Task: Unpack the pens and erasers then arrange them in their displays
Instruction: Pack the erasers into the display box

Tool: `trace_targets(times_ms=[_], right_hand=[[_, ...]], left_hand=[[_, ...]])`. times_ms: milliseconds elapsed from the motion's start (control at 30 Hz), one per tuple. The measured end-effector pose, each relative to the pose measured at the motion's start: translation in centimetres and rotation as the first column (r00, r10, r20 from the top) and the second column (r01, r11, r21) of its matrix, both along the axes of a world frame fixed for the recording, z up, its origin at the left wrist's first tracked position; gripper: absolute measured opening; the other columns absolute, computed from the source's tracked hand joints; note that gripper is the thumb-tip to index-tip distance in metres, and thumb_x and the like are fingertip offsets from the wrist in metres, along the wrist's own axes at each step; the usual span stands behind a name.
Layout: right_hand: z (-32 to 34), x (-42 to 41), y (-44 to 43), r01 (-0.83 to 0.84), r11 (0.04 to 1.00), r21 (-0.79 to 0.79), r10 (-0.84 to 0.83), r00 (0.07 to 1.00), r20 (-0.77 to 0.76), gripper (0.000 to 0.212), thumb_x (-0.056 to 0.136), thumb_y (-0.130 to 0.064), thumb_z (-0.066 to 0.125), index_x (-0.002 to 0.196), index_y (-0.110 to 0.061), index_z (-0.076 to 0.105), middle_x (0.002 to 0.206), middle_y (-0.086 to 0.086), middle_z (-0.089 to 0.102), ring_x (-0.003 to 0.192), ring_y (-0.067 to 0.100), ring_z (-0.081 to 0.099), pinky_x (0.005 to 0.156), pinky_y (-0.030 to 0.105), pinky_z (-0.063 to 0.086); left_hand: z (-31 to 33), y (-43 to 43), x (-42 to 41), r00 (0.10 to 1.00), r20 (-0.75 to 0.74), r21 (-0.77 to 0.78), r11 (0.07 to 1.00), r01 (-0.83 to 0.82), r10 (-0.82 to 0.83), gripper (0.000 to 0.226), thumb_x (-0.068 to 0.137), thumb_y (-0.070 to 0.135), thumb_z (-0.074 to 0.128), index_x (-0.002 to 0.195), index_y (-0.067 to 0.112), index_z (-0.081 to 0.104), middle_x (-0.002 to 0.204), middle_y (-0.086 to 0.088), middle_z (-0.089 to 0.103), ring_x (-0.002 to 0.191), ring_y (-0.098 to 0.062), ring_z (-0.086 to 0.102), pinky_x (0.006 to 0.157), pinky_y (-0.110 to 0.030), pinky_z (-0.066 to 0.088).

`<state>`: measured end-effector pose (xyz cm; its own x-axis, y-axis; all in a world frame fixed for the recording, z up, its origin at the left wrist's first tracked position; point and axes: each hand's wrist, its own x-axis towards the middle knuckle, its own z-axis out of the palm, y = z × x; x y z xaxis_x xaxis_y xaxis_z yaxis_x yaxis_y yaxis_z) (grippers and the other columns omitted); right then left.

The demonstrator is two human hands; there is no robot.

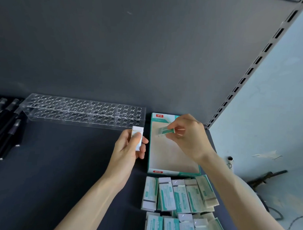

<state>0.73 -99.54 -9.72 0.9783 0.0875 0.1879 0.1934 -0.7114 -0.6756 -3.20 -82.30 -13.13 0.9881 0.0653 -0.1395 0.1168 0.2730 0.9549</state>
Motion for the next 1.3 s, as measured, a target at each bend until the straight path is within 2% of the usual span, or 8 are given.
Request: trace_targets(times_ms=[167, 300, 467, 900, 1000, 1100, 1200, 1300], right_hand=[[-1.1, 0.3, 0.5, 0.009, 0.999, -0.046, -0.006, 0.997, 0.079, 0.013, 0.069, -0.006, 0.079, 0.079, -0.011, 0.072, 0.086, -0.006, 0.056, 0.072, 0.020, 0.057, 0.075, 0.043, 0.051], [-1.3, 0.4, 0.5, -0.031, 0.993, -0.118, 0.041, 0.996, 0.084, 0.010, 0.073, -0.004, 0.076, 0.082, -0.008, 0.074, 0.091, 0.001, 0.062, 0.069, 0.016, 0.053, 0.072, 0.043, 0.050], [-1.4, 0.2, 0.5, -0.056, 0.967, -0.247, 0.078, 0.994, 0.080, 0.019, 0.081, 0.003, 0.061, 0.088, -0.006, 0.075, 0.104, 0.009, 0.060, 0.079, 0.028, 0.061, 0.075, 0.039, 0.050], [-2.1, 0.7, 0.4, -0.075, 0.933, -0.353, 0.110, 0.991, 0.078, 0.019, 0.085, 0.001, 0.056, 0.086, -0.004, 0.074, 0.101, 0.012, 0.057, 0.079, 0.031, 0.059, 0.069, 0.035, 0.048], [-1.6, 0.6, 0.4, -0.075, 0.967, -0.245, 0.094, 0.993, 0.068, 0.016, 0.084, -0.003, 0.063, 0.093, -0.009, 0.075, 0.099, 0.008, 0.058, 0.067, 0.017, 0.051, 0.069, 0.028, 0.044], [-0.1, -0.2, 0.7, -0.019, 0.998, 0.061, 0.011, 0.993, 0.120, 0.008, 0.080, -0.005, 0.070, 0.082, -0.011, 0.075, 0.084, -0.002, 0.061, 0.059, 0.008, 0.052, 0.067, 0.016, 0.044], [1.6, -1.8, 0.8, -0.050, 0.920, 0.388, 0.102, 0.988, -0.116, 0.010, 0.083, -0.014, 0.067, 0.075, -0.018, 0.071, 0.073, -0.007, 0.069, 0.064, 0.006, 0.063, 0.067, 0.015, 0.049], [2.3, -3.1, 0.6, -0.076, 0.806, 0.587, 0.311, 0.898, -0.311, 0.011, 0.084, -0.015, 0.064, 0.081, -0.005, 0.067, 0.077, 0.004, 0.071, 0.068, 0.016, 0.068, 0.067, 0.024, 0.056]], left_hand=[[0.1, 0.0, -0.1, 0.999, 0.023, -0.025, 0.999, 0.032, -0.031, 0.014, 0.098, 0.013, 0.047, 0.090, 0.010, 0.058, 0.079, -0.001, 0.069, 0.063, -0.010, 0.058, 0.055, -0.021, 0.049], [0.2, -0.1, -0.2, 0.999, 0.024, -0.034, 0.999, 0.038, -0.037, 0.014, 0.098, 0.011, 0.046, 0.090, 0.008, 0.057, 0.079, -0.002, 0.069, 0.063, -0.010, 0.059, 0.056, -0.021, 0.050], [0.2, -0.1, -0.1, 0.999, 0.037, -0.009, 0.999, 0.037, -0.036, 0.015, 0.098, 0.012, 0.047, 0.089, 0.010, 0.058, 0.078, -0.001, 0.068, 0.063, -0.008, 0.058, 0.057, -0.021, 0.050], [0.5, -0.2, -0.3, 0.997, 0.068, -0.040, 0.999, 0.026, -0.023, 0.024, 0.095, 0.013, 0.054, 0.083, 0.022, 0.073, 0.076, 0.005, 0.068, 0.071, -0.009, 0.061, 0.060, -0.018, 0.050], [1.0, -0.1, -0.6, 0.987, 0.134, -0.020, 0.996, 0.092, -0.089, 0.022, 0.093, 0.012, 0.057, 0.087, 0.024, 0.074, 0.088, 0.004, 0.073, 0.084, -0.007, 0.065, 0.070, -0.016, 0.050], [1.1, 0.1, -0.7, 0.983, 0.167, -0.031, 0.996, 0.078, -0.072, 0.019, 0.090, 0.008, 0.061, 0.098, 0.021, 0.072, 0.096, -0.002, 0.074, 0.090, -0.009, 0.068, 0.072, -0.013, 0.048], [1.0, 0.1, -0.7, 0.984, 0.172, -0.122, 0.991, 0.063, -0.041, 0.020, 0.084, 0.011, 0.068, 0.100, 0.023, 0.068, 0.099, -0.005, 0.074, 0.094, -0.015, 0.068, 0.075, -0.020, 0.051], [1.0, 0.0, -0.8, 0.974, 0.216, -0.141, 0.985, 0.099, -0.067, 0.019, 0.077, 0.019, 0.073, 0.094, 0.023, 0.065, 0.101, -0.004, 0.072, 0.095, -0.018, 0.067, 0.078, -0.024, 0.052]])
